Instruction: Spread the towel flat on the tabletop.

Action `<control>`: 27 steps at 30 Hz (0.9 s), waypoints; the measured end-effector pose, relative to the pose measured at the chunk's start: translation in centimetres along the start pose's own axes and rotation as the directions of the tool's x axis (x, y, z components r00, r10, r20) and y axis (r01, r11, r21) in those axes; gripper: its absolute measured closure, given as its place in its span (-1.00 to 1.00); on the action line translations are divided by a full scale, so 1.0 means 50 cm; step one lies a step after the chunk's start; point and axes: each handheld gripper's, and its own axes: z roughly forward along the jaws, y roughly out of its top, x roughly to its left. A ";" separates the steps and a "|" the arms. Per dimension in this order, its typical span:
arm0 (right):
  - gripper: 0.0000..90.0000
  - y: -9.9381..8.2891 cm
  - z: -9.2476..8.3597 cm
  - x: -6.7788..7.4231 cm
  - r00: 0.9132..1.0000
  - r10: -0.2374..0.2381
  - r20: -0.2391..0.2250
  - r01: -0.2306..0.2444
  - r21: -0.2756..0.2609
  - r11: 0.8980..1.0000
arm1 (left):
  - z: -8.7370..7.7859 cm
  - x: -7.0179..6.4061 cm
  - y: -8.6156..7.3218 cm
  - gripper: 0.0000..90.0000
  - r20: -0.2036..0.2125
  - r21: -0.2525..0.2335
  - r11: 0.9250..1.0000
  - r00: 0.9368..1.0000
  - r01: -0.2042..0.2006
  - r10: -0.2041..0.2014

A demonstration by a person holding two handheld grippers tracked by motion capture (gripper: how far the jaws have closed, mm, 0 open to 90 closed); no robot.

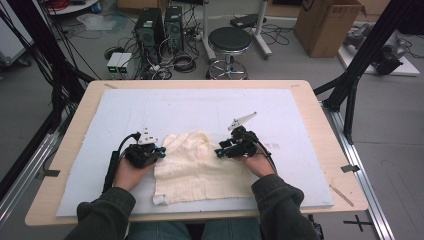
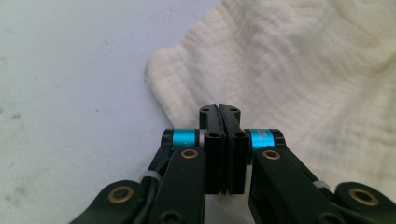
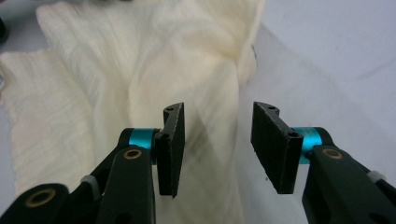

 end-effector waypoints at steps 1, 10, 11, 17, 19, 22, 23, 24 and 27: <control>0.40 -0.007 0.000 0.002 1.000 0.004 -0.007 -0.004 -0.003 1.000 | -0.004 0.000 -0.004 0.96 -0.002 -0.001 1.000 1.000 0.003 -0.003; 0.92 0.000 -0.073 0.059 0.987 -0.120 0.108 0.128 -0.075 0.989 | -0.029 -0.017 0.008 0.96 0.056 -0.055 0.998 0.998 0.014 -0.011; 0.90 0.002 -0.085 0.065 0.983 -0.129 0.133 0.141 -0.084 0.986 | -0.030 -0.021 0.010 0.96 0.062 -0.058 0.998 0.998 0.010 -0.006; 0.80 -0.019 -0.070 0.117 0.975 -0.184 0.122 0.189 -0.023 0.982 | -0.048 -0.032 -0.008 0.96 0.085 -0.040 0.999 0.996 -0.014 0.017; 0.86 -0.035 -0.048 0.129 0.987 -0.157 0.042 0.159 -0.045 0.986 | -0.057 -0.027 -0.022 0.96 0.090 -0.041 0.999 0.996 0.000 0.004; 0.73 -0.051 -0.016 0.153 0.985 -0.159 -0.070 0.158 -0.022 0.987 | -0.064 -0.021 -0.045 0.96 0.083 -0.022 1.000 0.997 0.009 -0.007; 0.67 -0.052 -0.011 0.160 0.980 -0.176 -0.088 0.176 -0.014 0.984 | -0.064 -0.017 -0.051 0.96 0.083 -0.011 1.000 0.997 0.011 -0.010; 0.61 -0.051 -0.012 0.165 0.979 -0.179 -0.098 0.178 -0.015 0.984 | -0.063 -0.015 -0.056 0.96 0.079 -0.002 1.000 0.997 0.016 -0.016; 0.52 -0.036 -0.030 0.163 0.980 -0.179 -0.086 0.176 -0.044 0.983 | -0.057 -0.003 -0.065 0.96 0.071 0.017 0.999 0.997 0.027 -0.028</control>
